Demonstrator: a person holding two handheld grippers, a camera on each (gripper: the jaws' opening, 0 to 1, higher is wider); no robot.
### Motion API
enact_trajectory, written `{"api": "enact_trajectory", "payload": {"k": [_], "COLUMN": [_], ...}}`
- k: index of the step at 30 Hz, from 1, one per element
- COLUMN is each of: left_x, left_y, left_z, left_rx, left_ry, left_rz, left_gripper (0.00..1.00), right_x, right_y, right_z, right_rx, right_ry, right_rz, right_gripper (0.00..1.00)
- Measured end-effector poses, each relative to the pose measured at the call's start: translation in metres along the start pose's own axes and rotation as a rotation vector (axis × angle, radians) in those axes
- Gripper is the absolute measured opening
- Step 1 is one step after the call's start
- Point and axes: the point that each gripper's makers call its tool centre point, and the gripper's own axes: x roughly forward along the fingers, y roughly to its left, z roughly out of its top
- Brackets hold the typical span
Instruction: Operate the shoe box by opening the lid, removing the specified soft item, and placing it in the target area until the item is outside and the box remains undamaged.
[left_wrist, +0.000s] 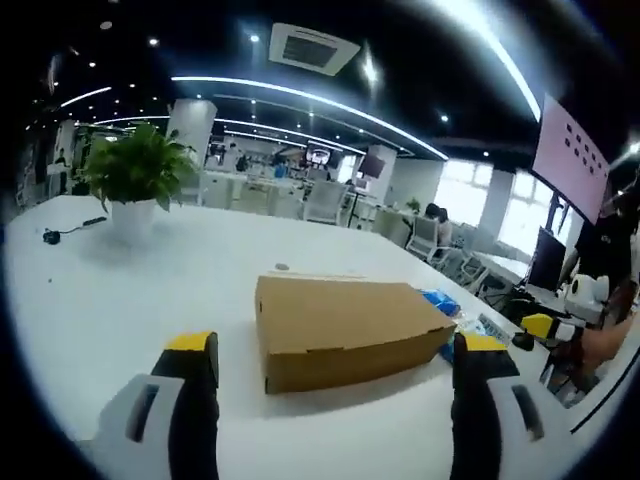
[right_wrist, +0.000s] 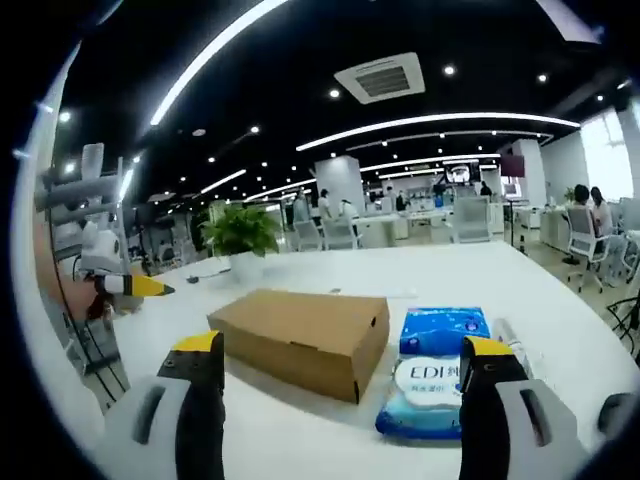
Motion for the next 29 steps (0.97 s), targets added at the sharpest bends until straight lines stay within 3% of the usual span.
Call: {"api": "enact_trajectory", "payload": {"k": [3, 4, 7, 9, 11, 12, 14, 15, 16, 19, 21, 24, 29], "left_x": [-0.017, -0.021, -0.036, -0.041, -0.043, -0.046, -0.046, -0.047, -0.047, -0.046, -0.045, -0.045, -0.037], "left_y": [-0.003, -0.004, -0.008, -0.01, -0.009, -0.01, -0.01, -0.008, -0.005, -0.002, -0.001, -0.006, -0.006], "left_z": [0.015, 0.015, 0.018, 0.015, 0.01, 0.003, -0.011, -0.019, -0.027, -0.025, -0.012, -0.001, -0.019], "left_rx": [0.07, 0.074, 0.112, 0.138, 0.205, 0.21, 0.162, 0.127, 0.092, 0.083, 0.126, 0.162, 0.132], "left_ry": [-0.083, -0.083, -0.118, -0.147, -0.17, -0.178, -0.167, -0.117, -0.066, -0.064, -0.127, -0.174, -0.09], "left_rz": [-0.013, -0.016, -0.056, -0.083, -0.081, -0.09, -0.102, -0.086, -0.069, -0.064, -0.072, -0.103, -0.14], "left_gripper": [0.99, 0.99, 0.99, 0.99, 0.99, 0.99, 0.99, 0.99, 0.99, 0.99, 0.99, 0.99, 0.99], "right_x": [-0.011, -0.016, -0.026, -0.031, -0.036, -0.038, -0.039, -0.039, -0.039, -0.036, -0.033, -0.032, -0.041], "right_y": [0.012, 0.016, 0.022, 0.023, 0.013, 0.015, 0.025, 0.026, 0.028, 0.04, 0.051, 0.049, 0.035], "right_z": [0.029, 0.038, 0.049, 0.048, 0.038, 0.031, 0.018, 0.015, 0.005, 0.009, 0.016, 0.021, 0.023], "right_rx": [-0.039, -0.029, -0.032, 0.0, -0.017, -0.016, 0.012, 0.008, 0.001, -0.015, -0.013, -0.057, -0.05], "right_ry": [-0.125, -0.16, -0.202, -0.196, -0.155, -0.133, -0.154, -0.151, -0.09, -0.118, -0.141, -0.149, -0.158], "right_rz": [0.012, 0.02, 0.015, 0.014, -0.097, -0.101, -0.074, -0.075, -0.099, -0.096, -0.066, -0.068, -0.122], "right_gripper": [1.0, 1.0, 1.0, 1.0, 1.0, 1.0, 1.0, 1.0, 1.0, 0.99, 1.0, 0.99, 1.0]}}
